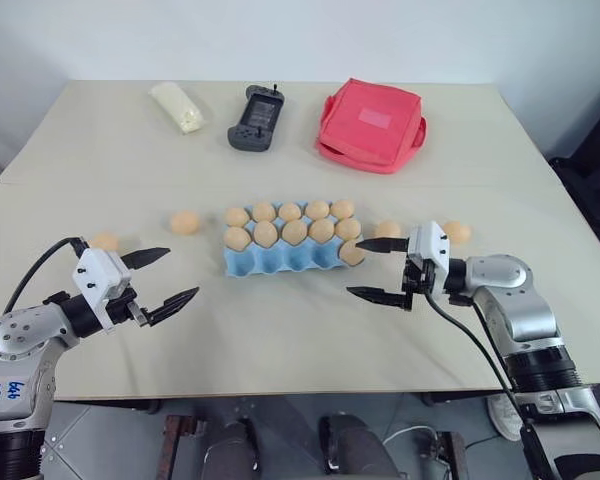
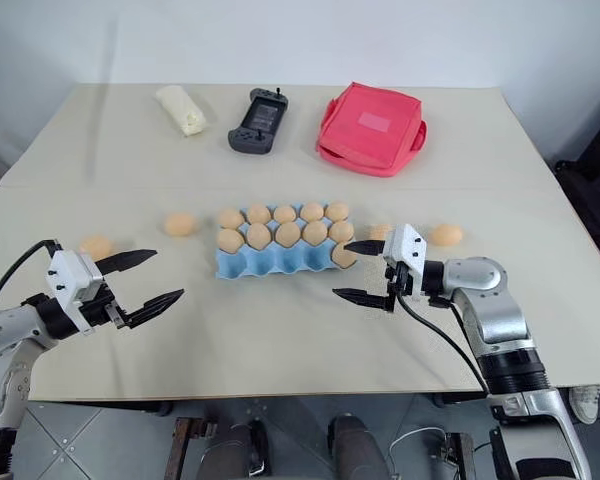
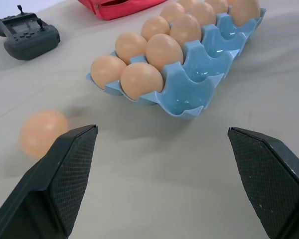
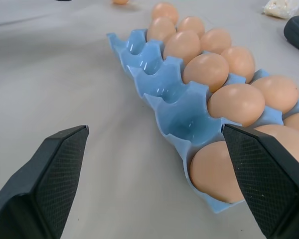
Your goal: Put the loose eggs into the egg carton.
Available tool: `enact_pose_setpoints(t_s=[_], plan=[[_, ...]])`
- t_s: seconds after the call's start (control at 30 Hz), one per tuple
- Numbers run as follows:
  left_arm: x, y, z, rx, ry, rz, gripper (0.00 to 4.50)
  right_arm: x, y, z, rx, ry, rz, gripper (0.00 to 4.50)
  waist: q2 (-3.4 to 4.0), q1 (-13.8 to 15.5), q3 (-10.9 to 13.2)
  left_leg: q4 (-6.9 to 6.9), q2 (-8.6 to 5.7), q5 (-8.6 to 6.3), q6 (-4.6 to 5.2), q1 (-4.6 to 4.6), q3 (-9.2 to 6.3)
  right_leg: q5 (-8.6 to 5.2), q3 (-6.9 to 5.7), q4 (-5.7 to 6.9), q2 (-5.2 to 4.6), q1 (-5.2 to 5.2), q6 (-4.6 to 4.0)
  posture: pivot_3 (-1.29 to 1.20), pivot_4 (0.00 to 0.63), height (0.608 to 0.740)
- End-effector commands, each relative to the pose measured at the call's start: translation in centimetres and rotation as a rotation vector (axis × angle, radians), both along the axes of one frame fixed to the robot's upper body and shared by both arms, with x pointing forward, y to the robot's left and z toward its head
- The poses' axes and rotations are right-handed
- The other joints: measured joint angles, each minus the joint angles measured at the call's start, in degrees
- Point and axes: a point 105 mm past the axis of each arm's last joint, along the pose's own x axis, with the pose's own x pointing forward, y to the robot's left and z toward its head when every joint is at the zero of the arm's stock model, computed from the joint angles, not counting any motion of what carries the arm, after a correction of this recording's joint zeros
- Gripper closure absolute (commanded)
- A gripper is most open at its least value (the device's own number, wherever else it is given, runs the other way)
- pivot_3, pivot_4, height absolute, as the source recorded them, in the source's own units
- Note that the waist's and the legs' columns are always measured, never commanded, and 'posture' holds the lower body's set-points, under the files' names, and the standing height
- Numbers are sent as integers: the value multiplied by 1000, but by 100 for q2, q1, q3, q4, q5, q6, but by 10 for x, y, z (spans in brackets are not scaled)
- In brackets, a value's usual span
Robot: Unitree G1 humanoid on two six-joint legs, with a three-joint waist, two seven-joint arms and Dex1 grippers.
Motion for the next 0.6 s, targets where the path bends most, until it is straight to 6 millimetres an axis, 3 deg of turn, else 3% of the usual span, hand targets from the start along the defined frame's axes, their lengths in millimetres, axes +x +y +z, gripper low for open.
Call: enact_pose_setpoints(t_s=[0.03,0.13,0.37,0.5,0.6], plan=[[-4,-3,3,0,-12,-14,37,-1,-7,13,28,-57,-34,0,0,-4,0,0,0,0,0,0,1,0,0,0,0,0,0,0,150,740],[-9,-10,-1,2,1,-50,37,2,-22,15,63,-77,-132,0,0,1,0,0,0,0,0,0,2,0,2,0,1,-1,0,0,150,740],[-25,-29,-9,-41,50,-143,37,-6,-95,14,134,-113,-487,0,0,59,0,0,-2,-1,-3,-1,1,0,10,-6,-1,1,0,0,150,740],[-26,-41,-11,-67,45,-172,37,-13,-136,3,183,-130,-712,0,0,60,0,0,-3,-1,0,1,-2,-2,30,-3,0,3,-3,0,150,740],[-26,-51,-10,-84,38,-196,37,-18,-150,-12,188,-116,-805,0,0,20,0,1,-5,0,1,7,-1,-1,50,-3,2,9,-3,0,150,740]])
